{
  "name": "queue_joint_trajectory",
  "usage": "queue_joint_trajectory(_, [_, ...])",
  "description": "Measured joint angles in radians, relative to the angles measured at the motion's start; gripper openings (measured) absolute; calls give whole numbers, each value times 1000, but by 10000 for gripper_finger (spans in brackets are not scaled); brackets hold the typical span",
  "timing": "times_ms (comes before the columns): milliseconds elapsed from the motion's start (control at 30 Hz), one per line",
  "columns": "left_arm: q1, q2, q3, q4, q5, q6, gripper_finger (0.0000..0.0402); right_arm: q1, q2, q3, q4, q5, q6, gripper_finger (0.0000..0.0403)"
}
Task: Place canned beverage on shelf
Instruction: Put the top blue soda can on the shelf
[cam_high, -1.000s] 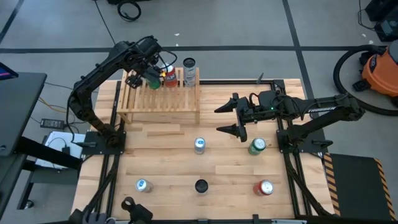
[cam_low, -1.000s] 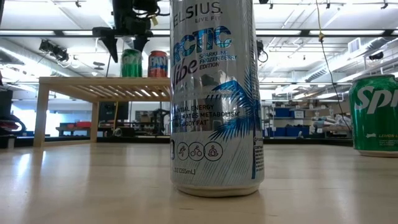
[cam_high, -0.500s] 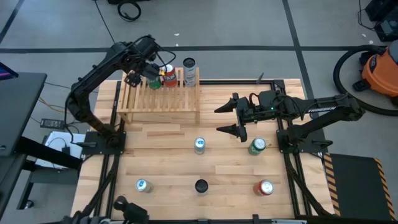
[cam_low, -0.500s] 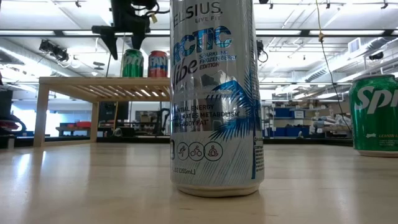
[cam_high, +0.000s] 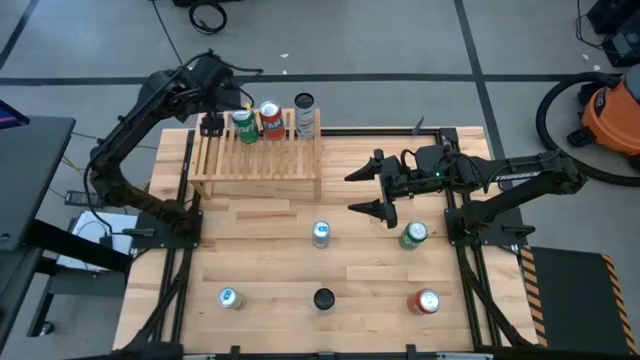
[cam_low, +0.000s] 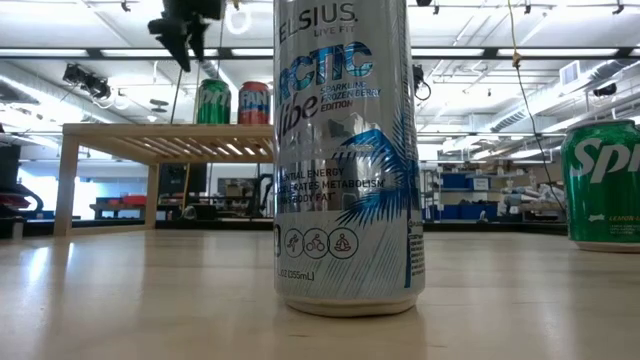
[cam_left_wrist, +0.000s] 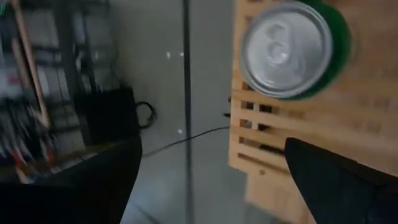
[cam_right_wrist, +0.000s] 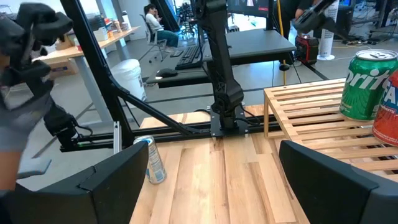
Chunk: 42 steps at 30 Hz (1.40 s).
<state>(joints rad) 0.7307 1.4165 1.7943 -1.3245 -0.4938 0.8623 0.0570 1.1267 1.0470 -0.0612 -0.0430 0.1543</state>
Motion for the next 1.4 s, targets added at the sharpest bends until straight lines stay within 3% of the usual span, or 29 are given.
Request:
queue_joint_trajectory(133, [0, -45, 0, 29, 0, -157, 396, 0, 0, 0, 0, 0, 0, 372])
queue_joint_trajectory(600, [-6, -123, 0, 113, 42, -495, 396, 0, 0, 0, 0, -2, 0, 372])
queue_joint_trajectory(700, [-6, -123, 0, 70, 113, -544, 396, 0, 0, 0, 8, -2, 0, 372])
queue_joint_trajectory(967, [-7, -124, 0, -59, 451, -574, 396, -2, 0, 0, 66, -1, 29, 372])
queue_joint_trajectory(1167, [-27, -150, 0, -60, 520, -620, 396, -3, 0, 0, 189, 29, 35, 372])
queue_joint_trajectory(1400, [-102, -219, 0, -21, 607, -674, 396, -3, 0, 0, 275, 50, 162, 372])
